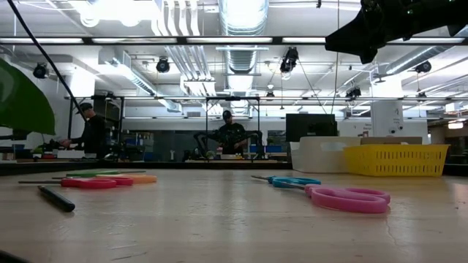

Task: Pick & Place Paint Supplies
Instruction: Put the black paint brush into the white bin

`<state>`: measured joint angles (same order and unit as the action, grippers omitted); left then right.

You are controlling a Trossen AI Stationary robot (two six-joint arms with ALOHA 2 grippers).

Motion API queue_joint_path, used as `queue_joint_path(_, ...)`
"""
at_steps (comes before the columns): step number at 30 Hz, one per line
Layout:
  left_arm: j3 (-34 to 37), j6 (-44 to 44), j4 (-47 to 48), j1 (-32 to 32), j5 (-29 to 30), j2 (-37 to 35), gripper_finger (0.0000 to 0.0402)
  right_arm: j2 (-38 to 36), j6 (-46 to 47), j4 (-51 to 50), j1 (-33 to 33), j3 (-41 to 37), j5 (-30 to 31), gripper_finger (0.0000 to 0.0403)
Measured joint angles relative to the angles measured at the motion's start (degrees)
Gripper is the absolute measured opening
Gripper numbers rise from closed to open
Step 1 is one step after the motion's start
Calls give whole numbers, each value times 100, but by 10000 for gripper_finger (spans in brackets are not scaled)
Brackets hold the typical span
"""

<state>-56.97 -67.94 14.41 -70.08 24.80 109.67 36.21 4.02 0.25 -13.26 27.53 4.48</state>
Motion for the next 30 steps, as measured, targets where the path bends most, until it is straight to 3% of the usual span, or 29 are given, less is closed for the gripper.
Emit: queue_joint_path(30,17,112,112,4,46,-204,10,0,1,-2,0,0,-1,144)
